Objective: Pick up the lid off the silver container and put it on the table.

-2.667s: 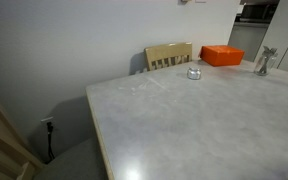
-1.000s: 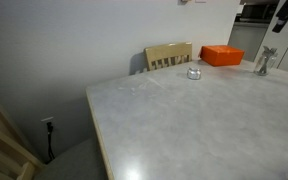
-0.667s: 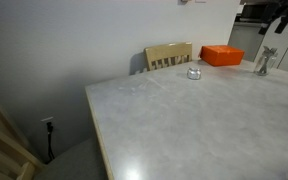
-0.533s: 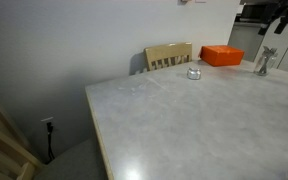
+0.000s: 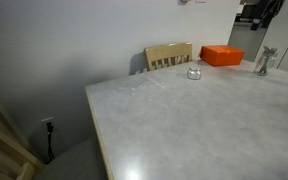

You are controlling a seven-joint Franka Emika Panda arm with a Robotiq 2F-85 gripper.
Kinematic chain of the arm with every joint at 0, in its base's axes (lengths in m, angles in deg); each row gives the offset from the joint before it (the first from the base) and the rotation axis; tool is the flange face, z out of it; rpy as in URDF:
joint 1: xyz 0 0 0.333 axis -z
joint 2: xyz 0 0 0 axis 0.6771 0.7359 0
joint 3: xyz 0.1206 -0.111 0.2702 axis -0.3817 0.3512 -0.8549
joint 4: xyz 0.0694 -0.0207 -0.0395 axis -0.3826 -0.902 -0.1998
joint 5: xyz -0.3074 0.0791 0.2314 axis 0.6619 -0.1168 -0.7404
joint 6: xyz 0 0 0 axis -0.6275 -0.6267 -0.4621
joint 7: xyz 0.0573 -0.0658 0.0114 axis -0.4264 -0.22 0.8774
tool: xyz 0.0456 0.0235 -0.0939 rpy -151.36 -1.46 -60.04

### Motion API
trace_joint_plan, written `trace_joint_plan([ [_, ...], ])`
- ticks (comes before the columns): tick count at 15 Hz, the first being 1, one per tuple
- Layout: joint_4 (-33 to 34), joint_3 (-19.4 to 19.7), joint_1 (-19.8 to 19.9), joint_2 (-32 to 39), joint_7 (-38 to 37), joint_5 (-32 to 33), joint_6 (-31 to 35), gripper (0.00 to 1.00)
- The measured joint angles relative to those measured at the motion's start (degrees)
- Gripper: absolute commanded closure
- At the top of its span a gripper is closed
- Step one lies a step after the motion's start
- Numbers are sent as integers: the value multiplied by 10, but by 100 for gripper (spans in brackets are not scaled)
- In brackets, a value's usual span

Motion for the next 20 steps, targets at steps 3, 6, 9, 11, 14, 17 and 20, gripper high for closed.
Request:
trace_joint_plan([
  [3, 82, -1, -4, 62, 39, 0, -43, 0],
  [6, 165, -5, -6, 132, 55, 22, -79, 0],
  [9, 235, -12, -15, 200, 49, 48, -86, 0],
  [11, 275, -16, -24, 240, 26, 55, -86, 0],
  [14, 324, -16, -38, 291, -46, 57, -88, 0],
  [17, 348, -11, -55, 326, -144, 60, -105, 0],
  [20, 352, -4, -70, 350, -247, 60, -121, 0],
])
